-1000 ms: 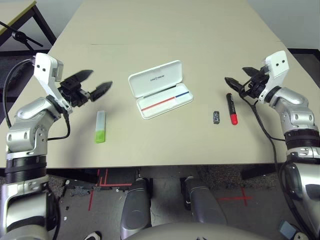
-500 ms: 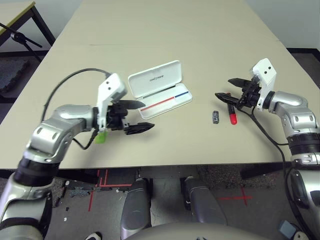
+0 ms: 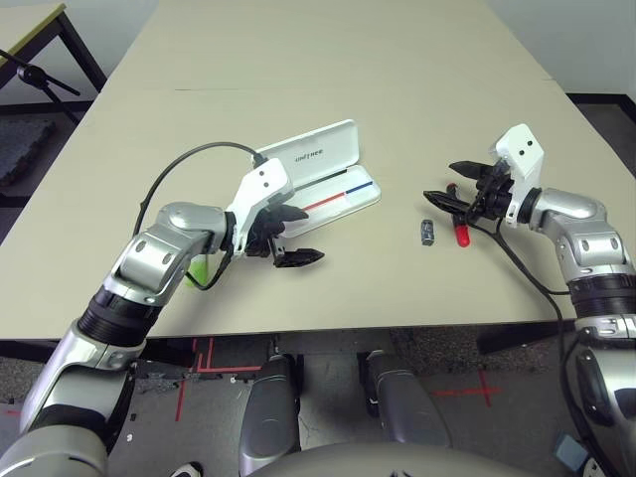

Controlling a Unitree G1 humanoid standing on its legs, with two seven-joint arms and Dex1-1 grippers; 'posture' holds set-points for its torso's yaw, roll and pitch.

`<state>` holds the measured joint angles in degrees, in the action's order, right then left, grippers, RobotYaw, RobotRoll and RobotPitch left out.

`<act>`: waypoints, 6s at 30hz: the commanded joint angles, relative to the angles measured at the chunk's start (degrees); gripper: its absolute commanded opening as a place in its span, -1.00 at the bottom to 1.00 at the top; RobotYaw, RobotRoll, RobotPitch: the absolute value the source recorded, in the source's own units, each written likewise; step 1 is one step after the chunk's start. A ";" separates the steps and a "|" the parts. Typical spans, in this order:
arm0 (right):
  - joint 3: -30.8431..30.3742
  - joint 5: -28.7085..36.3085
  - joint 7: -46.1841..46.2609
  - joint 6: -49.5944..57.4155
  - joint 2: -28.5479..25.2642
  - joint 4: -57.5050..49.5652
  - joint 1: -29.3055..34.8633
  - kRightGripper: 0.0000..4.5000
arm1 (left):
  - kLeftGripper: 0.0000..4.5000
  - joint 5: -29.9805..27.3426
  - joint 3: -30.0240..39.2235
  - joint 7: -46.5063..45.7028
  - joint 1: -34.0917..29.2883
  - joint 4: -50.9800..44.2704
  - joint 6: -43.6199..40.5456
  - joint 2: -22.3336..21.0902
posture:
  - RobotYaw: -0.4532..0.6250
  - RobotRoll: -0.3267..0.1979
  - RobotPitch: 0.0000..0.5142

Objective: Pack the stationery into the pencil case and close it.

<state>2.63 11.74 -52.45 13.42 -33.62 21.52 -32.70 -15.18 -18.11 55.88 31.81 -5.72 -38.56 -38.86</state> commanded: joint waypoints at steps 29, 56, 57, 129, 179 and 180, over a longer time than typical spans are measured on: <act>0.58 14.80 -9.91 22.64 -2.93 -20.24 6.39 1.00 | -0.98 6.56 -2.72 1.26 2.51 6.93 -1.29 2.69 | -0.42 0.25 -0.36; -6.14 14.49 -14.02 25.06 -9.66 -26.03 8.84 1.00 | -0.98 8.02 -0.06 17.09 -5.76 3.10 25.93 -8.02 | -0.37 0.25 -0.38; -6.21 14.49 -14.00 25.04 -9.69 -26.01 8.79 1.00 | -0.98 8.02 0.04 17.14 -5.83 3.12 26.06 -7.91 | -0.37 0.25 -0.38; 8.18 10.35 30.38 51.39 1.81 -15.95 -0.34 1.00 | 1.00 -4.75 10.95 16.21 -4.68 -11.84 13.57 -13.20 | -0.42 0.25 -0.37; -22.36 5.53 -28.40 21.22 -17.57 -22.26 -17.87 -0.79 | 1.00 -3.96 11.62 16.95 -6.25 -10.96 14.61 -17.81 | -0.37 0.25 -0.33; -23.18 5.34 -29.46 21.08 -16.74 -22.51 -18.76 -0.79 | 1.00 -3.95 11.62 16.92 -6.20 -10.92 14.64 -17.85 | -0.36 0.25 -0.33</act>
<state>-18.43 17.82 -79.46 35.42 -50.89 -0.14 -50.84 -19.77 -6.80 72.20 25.91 -17.08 -24.35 -56.04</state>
